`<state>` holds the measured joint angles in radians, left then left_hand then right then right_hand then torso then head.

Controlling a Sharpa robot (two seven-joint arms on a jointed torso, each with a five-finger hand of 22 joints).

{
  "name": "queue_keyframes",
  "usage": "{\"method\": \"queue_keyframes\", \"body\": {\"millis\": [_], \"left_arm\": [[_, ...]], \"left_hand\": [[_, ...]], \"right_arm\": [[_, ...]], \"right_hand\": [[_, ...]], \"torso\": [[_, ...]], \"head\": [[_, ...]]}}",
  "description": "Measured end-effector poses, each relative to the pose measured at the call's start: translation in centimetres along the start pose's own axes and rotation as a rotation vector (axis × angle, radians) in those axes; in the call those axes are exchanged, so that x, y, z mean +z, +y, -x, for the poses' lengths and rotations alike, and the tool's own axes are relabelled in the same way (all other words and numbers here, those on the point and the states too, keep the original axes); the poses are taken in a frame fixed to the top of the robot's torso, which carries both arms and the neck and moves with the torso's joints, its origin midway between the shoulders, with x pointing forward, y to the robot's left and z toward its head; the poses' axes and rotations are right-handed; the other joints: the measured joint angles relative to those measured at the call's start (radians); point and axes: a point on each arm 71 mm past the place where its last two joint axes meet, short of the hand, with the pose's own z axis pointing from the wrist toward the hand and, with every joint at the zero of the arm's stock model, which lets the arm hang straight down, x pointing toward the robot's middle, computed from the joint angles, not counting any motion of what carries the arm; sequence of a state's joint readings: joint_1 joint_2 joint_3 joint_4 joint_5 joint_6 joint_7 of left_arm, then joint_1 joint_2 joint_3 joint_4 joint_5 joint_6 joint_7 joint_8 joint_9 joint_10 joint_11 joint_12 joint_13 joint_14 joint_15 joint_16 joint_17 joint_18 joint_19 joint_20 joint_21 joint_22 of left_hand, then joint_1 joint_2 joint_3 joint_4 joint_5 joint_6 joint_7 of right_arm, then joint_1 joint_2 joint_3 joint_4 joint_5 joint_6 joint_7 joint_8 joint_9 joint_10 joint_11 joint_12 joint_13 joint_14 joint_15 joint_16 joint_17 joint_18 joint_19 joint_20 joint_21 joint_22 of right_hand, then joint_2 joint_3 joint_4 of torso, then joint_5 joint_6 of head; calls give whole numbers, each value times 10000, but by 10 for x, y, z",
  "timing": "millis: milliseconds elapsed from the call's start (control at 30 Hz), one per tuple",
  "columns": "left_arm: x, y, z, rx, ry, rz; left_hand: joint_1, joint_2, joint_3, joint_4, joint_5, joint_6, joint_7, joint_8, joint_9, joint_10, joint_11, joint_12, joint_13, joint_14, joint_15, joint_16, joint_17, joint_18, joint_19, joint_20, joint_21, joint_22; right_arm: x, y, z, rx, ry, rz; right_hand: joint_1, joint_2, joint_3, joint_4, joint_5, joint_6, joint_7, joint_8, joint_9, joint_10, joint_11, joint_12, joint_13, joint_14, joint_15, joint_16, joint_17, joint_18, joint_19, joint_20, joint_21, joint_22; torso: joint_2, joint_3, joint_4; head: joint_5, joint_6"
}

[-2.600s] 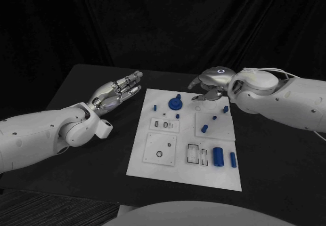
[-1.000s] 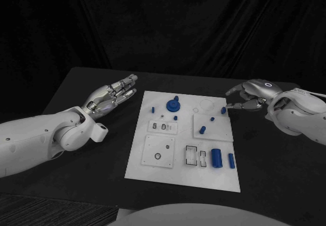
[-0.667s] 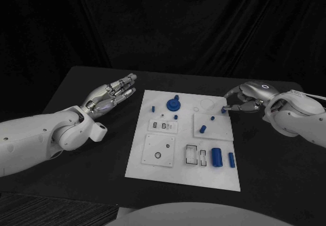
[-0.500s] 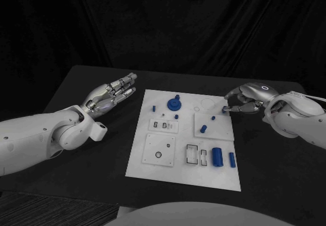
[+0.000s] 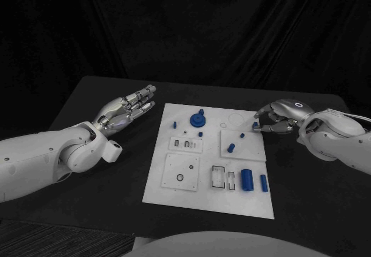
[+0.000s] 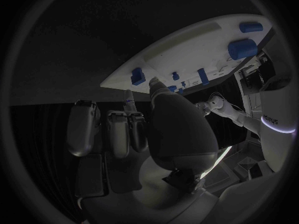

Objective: Assemble the parts on the task board

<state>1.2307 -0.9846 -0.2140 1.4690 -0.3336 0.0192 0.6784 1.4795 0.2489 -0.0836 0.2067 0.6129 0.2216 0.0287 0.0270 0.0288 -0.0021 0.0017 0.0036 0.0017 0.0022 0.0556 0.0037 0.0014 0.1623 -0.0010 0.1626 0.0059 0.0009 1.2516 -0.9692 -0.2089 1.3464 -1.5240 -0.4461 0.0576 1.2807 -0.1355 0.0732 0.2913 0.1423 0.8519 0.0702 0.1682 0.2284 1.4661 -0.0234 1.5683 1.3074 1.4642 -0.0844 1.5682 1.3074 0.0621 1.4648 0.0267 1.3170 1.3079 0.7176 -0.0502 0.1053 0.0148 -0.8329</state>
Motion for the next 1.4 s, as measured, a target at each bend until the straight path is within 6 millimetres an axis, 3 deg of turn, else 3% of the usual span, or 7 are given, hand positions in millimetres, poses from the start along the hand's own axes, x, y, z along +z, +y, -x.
{"method": "queue_keyframes", "body": {"millis": [233,433,767,1067,1400], "left_arm": [[0,1,-1,-33,34,9],[0,1,-1,-51,47,21],[0,3,-2,-78,64,42],[0,4,-3,-103,90,55],[0,4,-3,-134,121,66]], "left_hand": [[0,0,0,0,0,0,0,0,0,0,0,0,-4,0,0,0,1,0,0,0,0,1],[0,0,1,-1,0,0,0,0,0,0,0,0,-7,0,0,0,3,0,0,0,0,1],[0,0,28,-28,0,0,0,0,0,0,0,0,-8,0,0,0,0,0,0,0,0,3],[0,0,28,-28,0,0,0,0,0,0,0,0,-6,0,0,0,-5,0,0,0,0,4],[0,0,28,-28,0,0,0,0,0,0,0,0,-3,0,0,0,-4,0,0,0,0,5]], "right_arm": [[-2,-1,-6,31,114,-48],[-1,-1,-9,43,165,-53],[0,-1,-11,38,179,-60],[1,-1,-11,29,170,-58],[4,1,-11,18,165,-37]], "right_hand": [[53,53,0,0,379,-73,-3,266,197,0,0,0,0,0,0,0,0,0,0,0,-45,-1],[328,171,30,-31,1405,-328,-1,765,567,0,0,0,0,0,-1,0,0,0,0,0,-118,-2],[542,222,99,-99,2607,-590,17,1229,909,1,0,0,-1,0,-1,0,0,1,0,0,-199,-3],[577,265,125,-126,2753,-590,17,1449,1041,0,-1,0,0,0,-1,0,-1,0,-1,1,-200,-4],[805,492,263,-264,3188,-446,-15,2154,1415,1,-1,0,-1,0,-1,0,-1,1,-37,37,-314,-5]], "torso": [[0,1,0],[0,1,1],[0,4,-1],[0,5,-4],[0,5,-6]], "head": [[36,-59],[48,-116],[27,-184],[4,-239],[-6,-281]]}}
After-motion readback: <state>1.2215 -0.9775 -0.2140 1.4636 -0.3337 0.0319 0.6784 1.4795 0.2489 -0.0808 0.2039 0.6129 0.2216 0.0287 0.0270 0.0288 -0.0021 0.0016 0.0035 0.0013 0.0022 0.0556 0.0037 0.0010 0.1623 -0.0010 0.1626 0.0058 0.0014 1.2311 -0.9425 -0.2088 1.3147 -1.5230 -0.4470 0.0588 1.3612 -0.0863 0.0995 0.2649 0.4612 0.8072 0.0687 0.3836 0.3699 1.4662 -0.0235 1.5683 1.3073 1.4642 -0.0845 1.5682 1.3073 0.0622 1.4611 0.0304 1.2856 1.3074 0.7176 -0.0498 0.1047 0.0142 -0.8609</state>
